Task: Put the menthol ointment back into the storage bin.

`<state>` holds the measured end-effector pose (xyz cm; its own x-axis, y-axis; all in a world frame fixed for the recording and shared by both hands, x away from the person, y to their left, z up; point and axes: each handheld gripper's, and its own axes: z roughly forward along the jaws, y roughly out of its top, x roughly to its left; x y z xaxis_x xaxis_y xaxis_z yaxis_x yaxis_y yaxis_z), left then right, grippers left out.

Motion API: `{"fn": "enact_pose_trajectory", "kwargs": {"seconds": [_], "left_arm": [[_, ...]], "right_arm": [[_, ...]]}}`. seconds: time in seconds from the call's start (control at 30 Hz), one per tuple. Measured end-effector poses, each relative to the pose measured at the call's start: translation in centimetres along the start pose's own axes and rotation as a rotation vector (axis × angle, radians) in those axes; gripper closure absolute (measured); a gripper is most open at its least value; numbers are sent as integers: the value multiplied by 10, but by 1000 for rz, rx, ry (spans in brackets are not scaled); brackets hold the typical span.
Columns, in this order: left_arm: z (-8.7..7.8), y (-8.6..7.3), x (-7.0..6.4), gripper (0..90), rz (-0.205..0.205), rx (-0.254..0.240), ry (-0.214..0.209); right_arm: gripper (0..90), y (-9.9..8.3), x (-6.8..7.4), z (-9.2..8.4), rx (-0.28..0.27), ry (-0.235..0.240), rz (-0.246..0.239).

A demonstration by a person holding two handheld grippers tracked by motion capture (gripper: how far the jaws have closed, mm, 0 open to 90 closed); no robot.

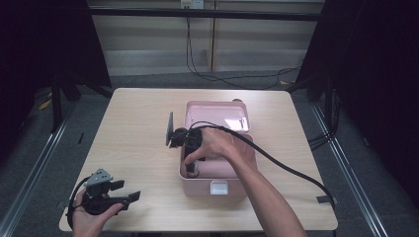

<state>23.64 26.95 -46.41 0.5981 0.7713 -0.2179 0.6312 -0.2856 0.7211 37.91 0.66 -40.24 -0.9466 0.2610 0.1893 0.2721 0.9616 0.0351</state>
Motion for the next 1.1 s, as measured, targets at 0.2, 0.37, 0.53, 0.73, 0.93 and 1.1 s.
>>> {"fn": "enact_pose_trajectory", "kwargs": {"seconds": [0.2,0.37,0.53,0.73,0.93,1.1], "left_arm": [[0,0,0,225,2,0,3],[0,0,0,225,1,1,2],[-1,0,1,225,1,-1,2],[-1,-1,1,226,-1,-2,-1],[-1,-1,1,225,0,-5,5],[-1,0,1,225,-2,-2,3]], "right_arm": [[513,2,1,6,3,-9,-8],[513,3,0,8,-4,-11,-12],[513,4,-1,12,2,-20,-17],[513,5,-2,18,7,-24,-20],[513,5,-3,19,0,-33,-21],[513,5,-4,24,-12,-43,-28]]}}
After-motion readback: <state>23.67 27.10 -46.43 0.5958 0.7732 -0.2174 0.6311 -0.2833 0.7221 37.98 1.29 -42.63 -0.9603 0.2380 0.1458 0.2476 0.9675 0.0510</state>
